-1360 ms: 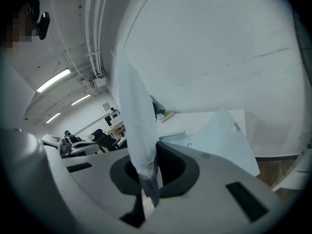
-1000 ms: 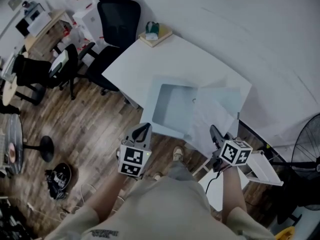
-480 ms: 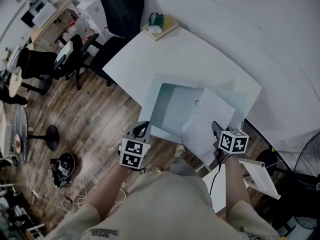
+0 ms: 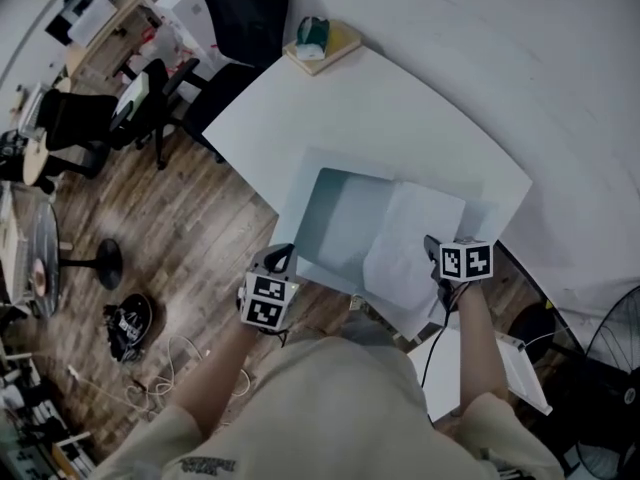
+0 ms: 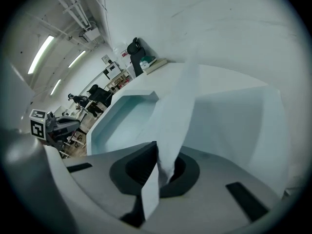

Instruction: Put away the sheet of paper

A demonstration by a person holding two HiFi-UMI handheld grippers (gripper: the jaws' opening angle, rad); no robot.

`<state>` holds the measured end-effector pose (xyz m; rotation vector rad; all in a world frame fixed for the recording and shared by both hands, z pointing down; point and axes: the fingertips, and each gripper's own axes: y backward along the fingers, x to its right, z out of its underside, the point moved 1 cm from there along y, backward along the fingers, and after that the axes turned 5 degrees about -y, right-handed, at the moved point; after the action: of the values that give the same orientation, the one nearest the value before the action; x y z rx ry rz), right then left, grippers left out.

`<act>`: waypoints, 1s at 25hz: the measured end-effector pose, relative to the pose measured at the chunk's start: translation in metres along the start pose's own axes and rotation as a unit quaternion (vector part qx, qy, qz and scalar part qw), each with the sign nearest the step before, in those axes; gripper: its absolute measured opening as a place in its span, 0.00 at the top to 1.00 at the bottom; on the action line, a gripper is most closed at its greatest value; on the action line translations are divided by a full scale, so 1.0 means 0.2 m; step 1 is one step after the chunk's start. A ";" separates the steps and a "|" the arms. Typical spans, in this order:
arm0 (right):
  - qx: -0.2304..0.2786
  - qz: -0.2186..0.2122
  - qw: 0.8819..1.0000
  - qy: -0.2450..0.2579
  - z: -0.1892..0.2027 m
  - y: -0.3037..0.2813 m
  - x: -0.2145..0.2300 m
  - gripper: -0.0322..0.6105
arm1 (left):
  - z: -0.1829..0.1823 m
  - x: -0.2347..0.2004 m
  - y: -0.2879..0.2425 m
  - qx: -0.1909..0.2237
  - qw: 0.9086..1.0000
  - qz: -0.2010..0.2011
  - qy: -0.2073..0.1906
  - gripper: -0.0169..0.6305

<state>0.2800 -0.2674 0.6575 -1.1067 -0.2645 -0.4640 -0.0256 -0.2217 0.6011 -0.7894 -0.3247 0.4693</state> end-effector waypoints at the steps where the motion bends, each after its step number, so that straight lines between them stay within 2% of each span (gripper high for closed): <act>1: -0.008 -0.004 1.000 0.003 -0.01 -0.02 0.02 0.91 | 0.01 -0.01 -0.02 -0.004 1.000 -0.001 0.007 0.94; 7: -0.048 0.007 0.998 0.026 -0.03 -0.12 0.09 0.91 | 0.09 -0.07 -0.08 -0.024 0.999 -0.014 0.031 0.94; 14: -0.071 -0.003 0.997 0.014 0.00 -0.20 0.10 0.91 | 0.20 -0.09 -0.12 -0.056 0.997 -0.023 0.040 0.94; 19: -0.071 0.002 0.997 0.010 -0.01 -0.23 0.11 0.91 | 0.25 -0.10 -0.13 -0.068 0.996 -0.024 0.044 0.94; 25: -0.050 0.000 0.998 -0.033 -0.07 -0.32 0.08 0.91 | 0.32 -0.14 -0.17 -0.080 0.996 -0.020 0.044 0.94</act>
<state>0.2633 -0.3072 0.7098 -1.2221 -0.3021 -0.4450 -0.0690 -0.2197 0.6662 -0.9550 -0.2979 0.3730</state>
